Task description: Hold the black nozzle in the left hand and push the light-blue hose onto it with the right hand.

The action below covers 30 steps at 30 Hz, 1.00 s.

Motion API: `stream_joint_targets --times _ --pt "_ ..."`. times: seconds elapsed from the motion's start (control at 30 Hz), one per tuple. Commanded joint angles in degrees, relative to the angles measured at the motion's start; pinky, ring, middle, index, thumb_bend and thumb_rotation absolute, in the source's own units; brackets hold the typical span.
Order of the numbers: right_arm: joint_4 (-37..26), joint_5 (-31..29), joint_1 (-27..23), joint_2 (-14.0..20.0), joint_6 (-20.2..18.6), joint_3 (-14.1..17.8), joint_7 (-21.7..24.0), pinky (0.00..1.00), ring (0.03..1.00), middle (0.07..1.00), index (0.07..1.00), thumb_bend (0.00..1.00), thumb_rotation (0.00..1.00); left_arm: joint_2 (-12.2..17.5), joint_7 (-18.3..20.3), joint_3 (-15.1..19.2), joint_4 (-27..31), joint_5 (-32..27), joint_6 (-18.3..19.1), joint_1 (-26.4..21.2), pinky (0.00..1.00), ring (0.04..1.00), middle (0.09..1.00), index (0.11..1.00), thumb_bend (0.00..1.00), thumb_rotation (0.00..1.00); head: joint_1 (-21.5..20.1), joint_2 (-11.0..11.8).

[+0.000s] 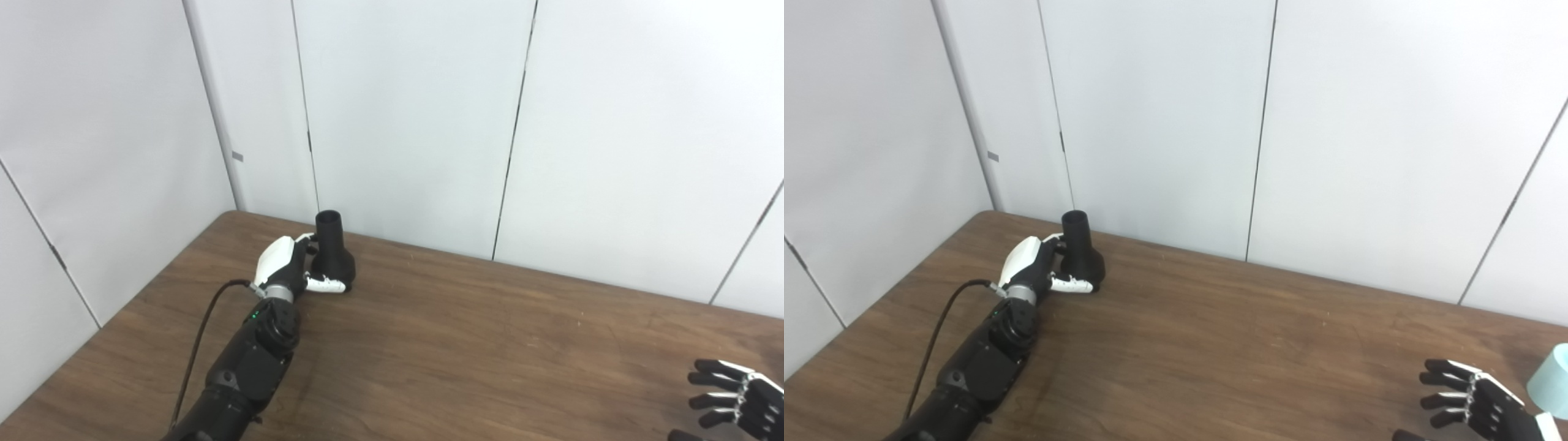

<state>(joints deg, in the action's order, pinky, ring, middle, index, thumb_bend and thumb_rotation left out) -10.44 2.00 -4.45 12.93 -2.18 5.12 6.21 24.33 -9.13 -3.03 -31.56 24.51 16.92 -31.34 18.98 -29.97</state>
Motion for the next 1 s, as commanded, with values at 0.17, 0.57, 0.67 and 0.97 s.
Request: stream_joint_targets --times 0.17,0.57,0.67,0.97 --pt "-2.8 -0.64 -0.97 0.41 0.42 0.71 -0.62 0.44 0.548 0.66 0.666 0.63 0.02 -0.09 2.7 -1.28 -1.76 -1.2 -0.76 -1.77 1.0 0.863 0.786 0.78 0.84 0.19 -0.17 -0.33" --pt "-3.63 -0.63 -0.74 0.08 0.21 0.54 -0.61 0.44 0.54 0.658 0.662 0.64 0.05 -0.87 4.67 -2.14 -4.38 -2.79 -2.85 -2.65 1.0 0.834 0.723 0.758 0.82 0.19 -0.82 -0.86" --pt "-3.69 -0.77 -0.74 0.08 0.38 0.52 -0.54 0.43 0.536 0.657 0.659 0.64 0.06 -1.35 3.67 -1.75 -5.7 -3.64 -5.19 -2.81 0.91 0.662 0.598 0.649 0.79 0.12 -0.9 -0.89" --pt "-4.23 -0.74 -1.07 -0.12 -0.59 0.49 -0.61 0.43 0.532 0.658 0.657 0.64 0.06 -2.15 2.65 -2.13 -8.95 -4.54 -10.85 -2.52 0.82 0.617 0.515 0.468 0.52 0.0 -1.22 -1.1"
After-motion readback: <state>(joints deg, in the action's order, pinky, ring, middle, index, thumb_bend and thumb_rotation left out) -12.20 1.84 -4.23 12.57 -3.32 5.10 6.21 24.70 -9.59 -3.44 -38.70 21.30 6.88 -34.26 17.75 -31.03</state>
